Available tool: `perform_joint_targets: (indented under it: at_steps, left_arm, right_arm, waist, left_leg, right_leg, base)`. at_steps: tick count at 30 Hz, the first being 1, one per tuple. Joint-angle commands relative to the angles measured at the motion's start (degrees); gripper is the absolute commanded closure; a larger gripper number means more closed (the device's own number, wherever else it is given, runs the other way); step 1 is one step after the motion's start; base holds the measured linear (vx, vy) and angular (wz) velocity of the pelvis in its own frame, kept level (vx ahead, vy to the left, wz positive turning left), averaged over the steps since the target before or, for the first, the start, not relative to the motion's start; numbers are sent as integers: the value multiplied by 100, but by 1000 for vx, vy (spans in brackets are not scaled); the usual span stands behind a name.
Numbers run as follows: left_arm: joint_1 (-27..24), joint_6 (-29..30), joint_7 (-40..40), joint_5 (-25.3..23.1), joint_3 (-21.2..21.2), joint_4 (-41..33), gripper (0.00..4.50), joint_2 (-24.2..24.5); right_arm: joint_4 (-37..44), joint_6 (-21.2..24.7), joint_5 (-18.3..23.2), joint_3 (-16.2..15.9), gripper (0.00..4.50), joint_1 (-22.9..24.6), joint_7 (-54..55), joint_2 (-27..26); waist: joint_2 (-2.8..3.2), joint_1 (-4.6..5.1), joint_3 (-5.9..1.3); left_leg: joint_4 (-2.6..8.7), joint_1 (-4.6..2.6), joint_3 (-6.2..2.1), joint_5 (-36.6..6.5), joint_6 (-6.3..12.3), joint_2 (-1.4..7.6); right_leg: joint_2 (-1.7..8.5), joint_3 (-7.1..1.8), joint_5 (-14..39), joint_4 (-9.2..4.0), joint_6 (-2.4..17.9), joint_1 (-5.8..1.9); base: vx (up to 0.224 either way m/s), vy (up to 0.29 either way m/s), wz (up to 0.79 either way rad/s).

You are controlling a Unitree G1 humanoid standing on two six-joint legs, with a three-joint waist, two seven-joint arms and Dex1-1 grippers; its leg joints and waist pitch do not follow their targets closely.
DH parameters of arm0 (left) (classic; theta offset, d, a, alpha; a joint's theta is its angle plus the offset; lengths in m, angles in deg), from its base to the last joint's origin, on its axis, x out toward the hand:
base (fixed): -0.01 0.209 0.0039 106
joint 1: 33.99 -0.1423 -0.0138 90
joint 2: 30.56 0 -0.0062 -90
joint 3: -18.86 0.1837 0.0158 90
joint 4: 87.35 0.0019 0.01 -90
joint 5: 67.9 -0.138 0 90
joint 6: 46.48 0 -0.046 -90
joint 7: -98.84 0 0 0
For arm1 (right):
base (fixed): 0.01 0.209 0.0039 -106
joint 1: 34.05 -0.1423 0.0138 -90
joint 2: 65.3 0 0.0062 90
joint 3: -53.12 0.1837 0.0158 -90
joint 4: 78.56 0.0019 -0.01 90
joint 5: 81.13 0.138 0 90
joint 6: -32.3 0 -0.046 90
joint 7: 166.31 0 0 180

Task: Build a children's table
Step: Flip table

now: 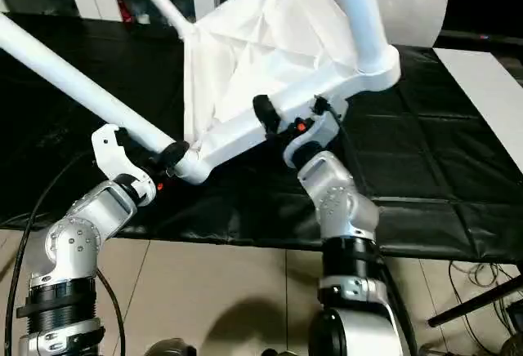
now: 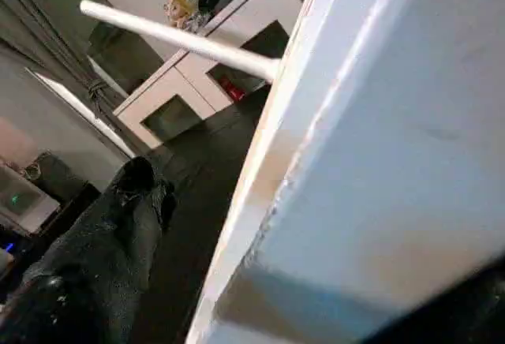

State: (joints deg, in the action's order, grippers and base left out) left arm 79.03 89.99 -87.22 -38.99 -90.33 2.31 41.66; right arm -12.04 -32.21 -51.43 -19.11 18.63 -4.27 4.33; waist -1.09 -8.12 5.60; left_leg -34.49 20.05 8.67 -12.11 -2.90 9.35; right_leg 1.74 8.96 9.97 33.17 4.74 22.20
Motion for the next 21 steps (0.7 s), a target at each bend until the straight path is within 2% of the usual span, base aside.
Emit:
perform_joint_targets:
  at_steps: [1,4,5,6,7,10,12,13,15,16,18,21]
  left_arm:
    - [-75,264,-353,265,350,-24,239,-86]
    - [-163,460,-544,351,550,-180,239,-10]
    - [-188,520,-599,379,605,-230,239,10]
    - [-188,520,-599,379,605,-230,239,10]
    - [-233,588,-655,402,672,-297,239,39]
    - [-325,685,-719,421,763,-406,239,110]
    - [-355,684,-732,395,767,-418,239,151]
    - [-371,655,-732,361,762,-413,239,186]
    - [-380,583,-729,292,728,-386,239,241]
    - [-379,558,-726,260,725,-379,239,265]
    - [-378,525,-733,206,761,-374,239,317]
    - [-393,432,-776,42,916,-366,239,457]
  right_arm:
    - [-86,-163,141,20,0,-251,-119,-52]
    - [-563,-340,252,268,0,-562,8,-97]
    - [-707,-403,279,330,19,-655,21,-99]
    - [-707,-403,279,330,37,-655,21,-99]
    - [-949,-530,258,375,37,-785,56,-77]
    - [-1458,-739,293,514,56,-1060,157,-48]
    - [-1573,-750,365,597,83,-1137,174,-66]
    - [-1595,-760,397,636,89,-1163,144,-85]
    - [-1628,-793,413,668,118,-1188,107,-104]
    - [-1623,-797,413,666,118,-1184,98,-105]
    - [-1661,-830,405,662,130,-1191,95,-93]
    - [-1793,-958,372,668,158,-1234,68,-65]
  waist:
    - [-2,37,-576]
    - [21,33,-581]
    - [25,36,-574]
    - [21,38,-574]
    - [11,41,-587]
    - [-21,75,-592]
    - [-15,104,-567]
    - [-19,112,-567]
    - [-8,133,-561]
    - [-37,149,-545]
    - [-10,153,-545]
    - [-10,155,-543]
  left_leg:
    - [326,1,-162,420,622,518]
    - [317,0,-154,466,650,513]
    - [318,9,-150,460,661,517]
    - [316,6,-147,436,664,516]
    - [310,23,-147,472,669,509]
    - [279,84,-128,507,692,451]
    - [275,93,-110,377,693,429]
    - [269,106,-95,313,674,398]
    - [280,89,-109,289,669,429]
    - [289,89,-106,259,671,435]
    - [291,82,-110,223,650,439]
    - [293,73,-113,195,645,444]
  right_leg:
    - [861,-543,697,-282,275,-379]
    - [862,-548,608,-262,345,-371]
    - [861,-545,589,-263,378,-366]
    - [863,-543,601,-267,383,-365]
    - [866,-540,560,-255,380,-385]
    - [844,-542,513,-221,405,-381]
    - [821,-535,767,-264,323,-356]
    - [807,-528,963,-296,208,-381]
    - [786,-512,1055,-310,127,-354]
    - [783,-512,1093,-322,106,-349]
    - [784,-507,1168,-326,79,-345]
    - [785,-509,1214,-329,79,-332]
  base:
    - [0,0,0]
    - [0,0,0]
    - [0,0,0]
    - [0,0,0]
    - [0,0,0]
    - [0,0,0]
    - [0,0,0]
    - [0,0,0]
    - [0,0,0]
    - [0,0,0]
    - [0,0,0]
    - [0,0,0]
